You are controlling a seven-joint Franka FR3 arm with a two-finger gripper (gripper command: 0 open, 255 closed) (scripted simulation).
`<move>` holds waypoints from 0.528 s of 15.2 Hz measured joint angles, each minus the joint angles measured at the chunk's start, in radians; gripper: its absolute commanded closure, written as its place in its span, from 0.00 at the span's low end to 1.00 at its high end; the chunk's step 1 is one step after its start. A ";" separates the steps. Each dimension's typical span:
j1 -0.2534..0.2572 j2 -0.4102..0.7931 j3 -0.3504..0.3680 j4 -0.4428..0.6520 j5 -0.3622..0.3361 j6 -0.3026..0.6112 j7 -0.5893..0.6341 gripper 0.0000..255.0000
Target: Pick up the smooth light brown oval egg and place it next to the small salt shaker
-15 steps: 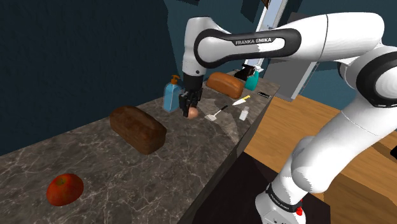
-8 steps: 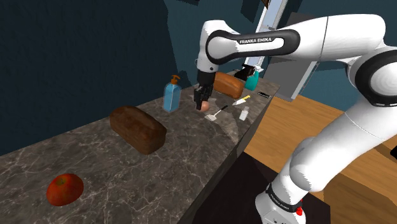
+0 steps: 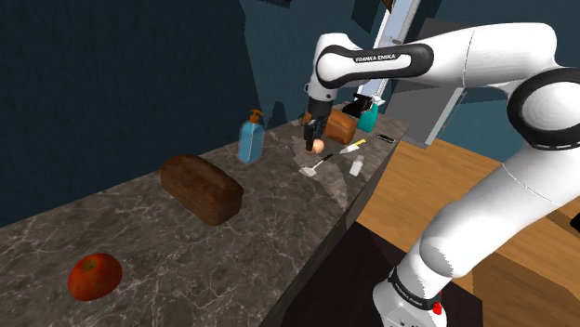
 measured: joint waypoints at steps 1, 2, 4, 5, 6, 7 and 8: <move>-0.009 0.007 -0.013 0.009 -0.005 -0.002 -0.020 1.00; -0.021 0.022 -0.029 0.027 -0.011 -0.004 -0.046 1.00; -0.041 0.041 -0.054 0.048 -0.019 -0.005 -0.089 1.00; -0.053 0.048 -0.070 0.062 -0.024 -0.012 -0.115 1.00; -0.063 0.051 -0.082 0.059 -0.028 -0.005 -0.136 1.00; -0.074 0.065 -0.097 0.072 -0.032 -0.004 -0.161 1.00; -0.084 0.078 -0.110 0.091 -0.034 -0.009 -0.183 1.00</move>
